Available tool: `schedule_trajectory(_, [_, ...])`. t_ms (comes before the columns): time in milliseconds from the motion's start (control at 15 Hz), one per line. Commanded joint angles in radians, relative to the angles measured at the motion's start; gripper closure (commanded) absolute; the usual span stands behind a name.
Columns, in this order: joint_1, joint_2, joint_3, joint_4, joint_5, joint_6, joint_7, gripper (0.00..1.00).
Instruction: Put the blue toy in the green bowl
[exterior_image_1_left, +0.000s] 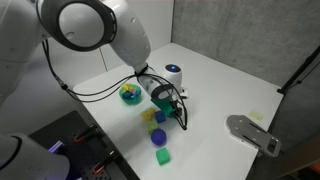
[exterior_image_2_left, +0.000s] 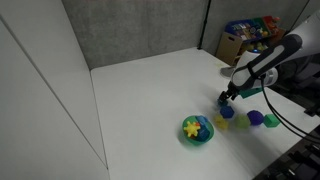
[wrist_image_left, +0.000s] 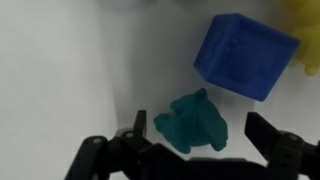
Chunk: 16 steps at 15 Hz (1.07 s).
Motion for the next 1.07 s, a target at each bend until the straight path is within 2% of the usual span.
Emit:
schedule_trajectory(0, [0.002, 0.051, 0.002, 0.043, -0.060, 0.064, 0.003, 0.00])
schedule_trajectory(200, [0.016, 0.079, -0.011, 0.055, -0.102, 0.118, 0.006, 0.00])
schedule_trajectory(267, [0.021, 0.087, -0.016, 0.059, -0.115, 0.127, 0.007, 0.04])
schedule_trajectory(333, [0.022, 0.094, -0.017, 0.061, -0.126, 0.136, 0.007, 0.26])
schedule_trajectory(467, [0.026, 0.103, -0.024, 0.064, -0.139, 0.143, 0.011, 0.32])
schedule_trajectory(733, [0.025, 0.077, -0.032, 0.053, -0.146, 0.136, 0.015, 0.61])
schedule_trajectory(1000, [0.022, 0.015, -0.025, 0.024, -0.140, 0.129, 0.015, 0.71])
